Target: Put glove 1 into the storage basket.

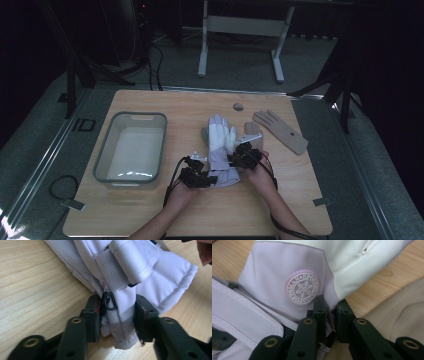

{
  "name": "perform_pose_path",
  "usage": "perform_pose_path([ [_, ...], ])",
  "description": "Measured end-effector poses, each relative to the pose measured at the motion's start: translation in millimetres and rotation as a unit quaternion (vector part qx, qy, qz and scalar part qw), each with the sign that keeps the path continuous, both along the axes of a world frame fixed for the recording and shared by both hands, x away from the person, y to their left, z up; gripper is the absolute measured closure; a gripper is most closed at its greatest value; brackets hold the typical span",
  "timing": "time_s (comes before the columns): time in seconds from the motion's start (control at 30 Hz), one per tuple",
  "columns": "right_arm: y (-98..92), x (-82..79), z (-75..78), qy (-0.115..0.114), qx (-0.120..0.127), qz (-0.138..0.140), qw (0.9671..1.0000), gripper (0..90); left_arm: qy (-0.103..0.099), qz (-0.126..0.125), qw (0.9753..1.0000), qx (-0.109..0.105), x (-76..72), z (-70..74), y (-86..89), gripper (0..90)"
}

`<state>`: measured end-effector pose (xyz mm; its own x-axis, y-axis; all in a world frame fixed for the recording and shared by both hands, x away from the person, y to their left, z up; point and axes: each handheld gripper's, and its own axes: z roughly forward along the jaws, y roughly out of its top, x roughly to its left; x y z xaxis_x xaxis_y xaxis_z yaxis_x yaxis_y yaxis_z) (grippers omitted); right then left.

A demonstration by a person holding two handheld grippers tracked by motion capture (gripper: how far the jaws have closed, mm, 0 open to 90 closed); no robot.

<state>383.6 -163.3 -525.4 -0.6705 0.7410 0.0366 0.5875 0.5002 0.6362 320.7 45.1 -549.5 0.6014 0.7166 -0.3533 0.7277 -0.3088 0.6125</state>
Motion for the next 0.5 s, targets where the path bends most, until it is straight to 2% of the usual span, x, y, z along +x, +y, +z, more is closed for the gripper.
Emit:
perform_pose_path([
  [0.1,0.9,-1.1,1.1,-0.006,-0.001,-0.001,1.0000,81.4,-0.009,-0.004,0.9999,0.006,-1.1,2.4,-1.1,69.3],
  [0.2,0.6,-3.0,5.9,-0.011,0.004,-0.001,0.9999,81.7,-0.007,-0.008,0.9999,0.003,-0.1,4.9,0.0,71.9],
  [0.27,0.2,-4.6,10.7,-0.015,0.005,-0.003,0.9999,81.7,-0.003,-0.013,0.9999,-0.002,2.0,8.2,0.4,72.7],
  [0.5,-1.1,-5.3,26.8,-0.024,0.021,-0.009,0.9995,81.8,-0.013,-0.027,0.9995,0.005,5.6,27.9,5.3,73.3],
])
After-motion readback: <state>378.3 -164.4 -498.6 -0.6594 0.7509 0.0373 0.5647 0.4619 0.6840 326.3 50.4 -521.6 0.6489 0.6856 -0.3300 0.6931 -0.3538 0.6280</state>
